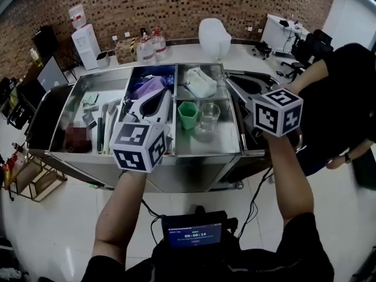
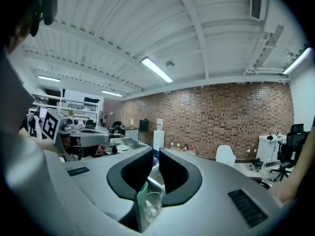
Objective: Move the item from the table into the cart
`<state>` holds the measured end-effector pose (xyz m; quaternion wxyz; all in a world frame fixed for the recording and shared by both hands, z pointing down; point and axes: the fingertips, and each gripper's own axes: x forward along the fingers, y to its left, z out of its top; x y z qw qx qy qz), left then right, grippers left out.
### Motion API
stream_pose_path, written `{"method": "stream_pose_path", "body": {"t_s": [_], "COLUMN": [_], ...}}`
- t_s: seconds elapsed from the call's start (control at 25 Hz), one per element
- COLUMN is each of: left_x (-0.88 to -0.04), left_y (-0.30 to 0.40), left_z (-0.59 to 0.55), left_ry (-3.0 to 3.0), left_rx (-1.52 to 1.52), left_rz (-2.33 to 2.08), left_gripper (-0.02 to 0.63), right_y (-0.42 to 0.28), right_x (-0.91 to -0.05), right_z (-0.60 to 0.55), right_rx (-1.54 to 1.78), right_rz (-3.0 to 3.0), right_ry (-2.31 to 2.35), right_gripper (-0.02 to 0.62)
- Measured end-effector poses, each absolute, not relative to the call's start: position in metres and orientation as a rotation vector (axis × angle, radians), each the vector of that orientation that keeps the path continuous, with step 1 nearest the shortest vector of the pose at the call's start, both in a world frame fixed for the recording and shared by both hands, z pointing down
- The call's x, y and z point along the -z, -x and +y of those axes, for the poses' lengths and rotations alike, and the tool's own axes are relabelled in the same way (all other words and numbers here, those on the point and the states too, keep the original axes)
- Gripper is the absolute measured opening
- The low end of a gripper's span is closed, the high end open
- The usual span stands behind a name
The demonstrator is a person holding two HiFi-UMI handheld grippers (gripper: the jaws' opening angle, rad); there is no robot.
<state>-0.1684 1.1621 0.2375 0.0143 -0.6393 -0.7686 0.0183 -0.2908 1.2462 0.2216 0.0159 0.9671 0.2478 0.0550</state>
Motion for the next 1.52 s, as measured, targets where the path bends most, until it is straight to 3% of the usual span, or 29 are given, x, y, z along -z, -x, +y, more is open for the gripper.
{"method": "stream_pose_path", "body": {"t_s": [0.08, 0.64, 1.52], "left_x": [-0.246, -0.277, -0.334], "left_y": [0.172, 0.209, 0.243], "left_z": [1.139, 1.033, 1.022], "left_ry": [1.978, 2.081, 2.126], "left_rx": [-0.069, -0.101, -0.101], "left_rz": [-2.394, -2.357, -2.274], "left_gripper": [0.0, 0.0, 0.0], "right_y": [0.307, 0.399, 0.451], "right_x": [-0.224, -0.272, -0.344], "right_z": [1.217, 1.099, 1.097], "right_rx": [-0.105, 0.074, 0.066], "right_rz": [0.813, 1.006, 1.12], "right_ry": [-2.997, -2.934, -2.997], "right_gripper": [0.002, 0.002, 0.002]}}
